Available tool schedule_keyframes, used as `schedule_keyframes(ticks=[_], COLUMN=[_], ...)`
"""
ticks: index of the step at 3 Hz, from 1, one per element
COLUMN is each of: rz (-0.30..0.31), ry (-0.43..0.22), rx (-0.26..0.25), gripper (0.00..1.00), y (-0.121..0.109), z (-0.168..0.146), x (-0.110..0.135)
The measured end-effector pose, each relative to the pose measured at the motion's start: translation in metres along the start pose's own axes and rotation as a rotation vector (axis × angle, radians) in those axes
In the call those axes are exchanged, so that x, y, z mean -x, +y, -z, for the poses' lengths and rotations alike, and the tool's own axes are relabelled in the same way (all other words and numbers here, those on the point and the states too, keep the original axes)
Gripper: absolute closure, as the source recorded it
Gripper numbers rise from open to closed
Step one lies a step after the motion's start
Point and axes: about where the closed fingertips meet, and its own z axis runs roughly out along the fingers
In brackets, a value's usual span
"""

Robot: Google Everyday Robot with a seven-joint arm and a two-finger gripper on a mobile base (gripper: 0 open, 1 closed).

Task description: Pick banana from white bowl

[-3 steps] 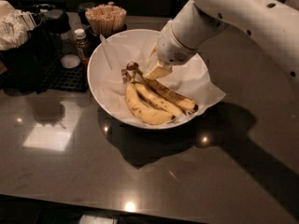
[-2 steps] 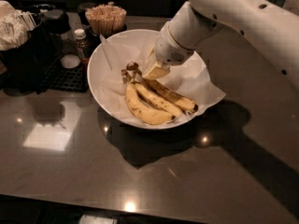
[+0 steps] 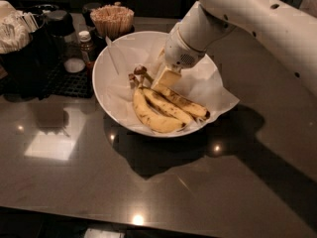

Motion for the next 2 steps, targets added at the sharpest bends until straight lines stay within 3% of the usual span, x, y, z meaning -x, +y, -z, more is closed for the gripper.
schedule_keyframes(ticks=[1,2], rz=[-0.005,-0.011], ry=[0.003,0.008], rx=[0.0,0.005], gripper=[0.2,0.24], y=[-0.0008,-0.002], z=[-0.0007,-0.0039], x=[-0.0002,0.0002])
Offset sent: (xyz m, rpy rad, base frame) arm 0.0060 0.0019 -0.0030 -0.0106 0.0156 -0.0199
